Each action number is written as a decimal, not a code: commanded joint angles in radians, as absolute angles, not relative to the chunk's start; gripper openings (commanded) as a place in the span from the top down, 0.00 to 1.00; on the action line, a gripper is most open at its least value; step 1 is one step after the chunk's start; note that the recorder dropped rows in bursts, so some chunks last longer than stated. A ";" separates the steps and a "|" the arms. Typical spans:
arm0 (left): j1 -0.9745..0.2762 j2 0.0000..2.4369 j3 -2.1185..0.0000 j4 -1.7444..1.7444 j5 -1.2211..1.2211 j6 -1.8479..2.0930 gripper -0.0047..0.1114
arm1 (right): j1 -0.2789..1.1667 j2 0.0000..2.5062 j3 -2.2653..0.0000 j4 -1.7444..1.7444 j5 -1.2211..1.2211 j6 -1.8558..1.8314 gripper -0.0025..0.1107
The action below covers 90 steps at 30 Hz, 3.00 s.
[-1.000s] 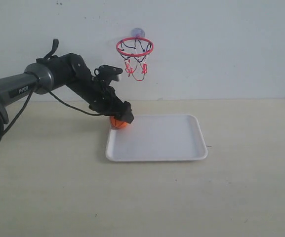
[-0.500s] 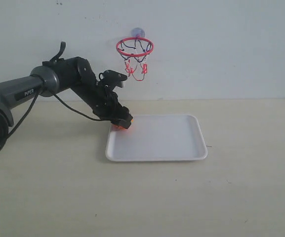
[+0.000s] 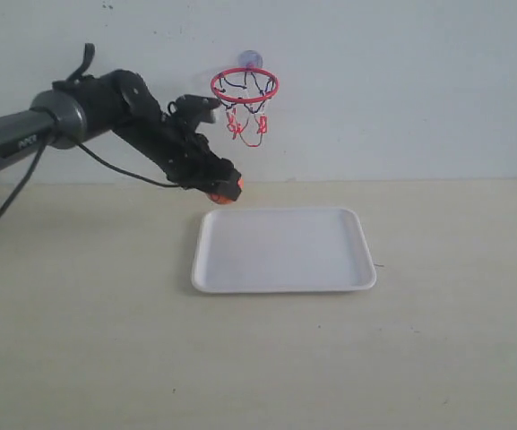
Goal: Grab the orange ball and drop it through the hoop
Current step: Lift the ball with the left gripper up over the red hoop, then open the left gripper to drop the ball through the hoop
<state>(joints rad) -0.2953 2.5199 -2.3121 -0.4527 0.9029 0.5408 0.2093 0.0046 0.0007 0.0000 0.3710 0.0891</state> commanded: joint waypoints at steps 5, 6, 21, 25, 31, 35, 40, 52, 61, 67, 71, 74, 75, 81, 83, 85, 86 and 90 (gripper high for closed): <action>-0.175 2.429 -2.316 -0.636 1.070 0.616 0.92 | 0.209 0.000 0.000 -0.009 0.366 0.088 0.98; -0.167 2.426 -2.316 -0.640 1.091 0.623 0.92 | 0.209 0.000 0.000 -0.009 0.366 0.088 0.98; -0.172 2.320 -2.316 -0.972 0.853 0.900 0.92 | 0.209 0.000 0.000 -0.009 0.366 0.088 0.98; -0.201 2.321 -2.316 -1.013 0.736 0.963 0.92 | 0.209 0.000 0.000 -0.009 0.366 0.088 0.98; -0.235 2.329 -2.316 -1.013 0.639 0.985 0.92 | 0.209 0.000 0.000 -0.009 0.368 0.088 0.98; -0.243 2.329 -2.316 -1.048 0.583 0.986 0.92 | 0.209 0.000 0.000 -0.009 0.368 0.088 0.98; -0.243 2.353 -2.316 -1.146 0.570 0.995 0.92 | 0.209 0.000 0.000 -0.009 0.368 0.088 0.98; -0.247 2.413 -2.316 -1.395 0.576 1.116 0.89 | 0.209 0.000 0.000 -0.009 0.368 0.088 0.98; -0.254 2.420 -2.316 -1.396 0.564 1.180 0.61 | 0.209 0.000 0.000 -0.009 0.368 0.088 0.98; -0.250 2.420 -2.316 -1.396 0.564 1.219 0.52 | 0.209 0.000 0.000 -0.009 0.368 0.088 0.98; -0.249 2.420 -2.316 -1.396 0.555 1.219 0.47 | 0.209 0.000 0.000 -0.009 0.368 0.088 0.98; -0.243 2.420 -2.316 -1.398 0.553 1.219 0.43 | 0.209 0.000 0.000 -0.009 0.368 0.088 0.98; -0.243 2.422 -2.316 -1.400 0.550 1.219 0.42 | 0.209 0.000 0.000 -0.009 0.368 0.088 0.98; -0.237 2.431 -2.316 -1.443 0.557 1.213 0.38 | 0.209 0.000 0.000 -0.009 0.368 0.088 0.98; -0.237 2.431 -2.316 -1.443 0.557 1.213 0.38 | 0.209 0.000 0.000 -0.009 0.368 0.088 0.98; -0.237 2.431 -2.316 -1.443 0.557 1.213 0.38 | 0.209 0.000 0.000 -0.009 0.368 0.088 0.98; -0.237 2.431 -2.316 -1.443 0.557 1.213 0.38 | 0.209 0.000 0.000 -0.009 0.368 0.088 0.98; -0.237 2.431 -2.316 -1.441 0.557 1.213 0.38 | 0.209 0.000 0.000 -0.009 0.368 0.088 0.98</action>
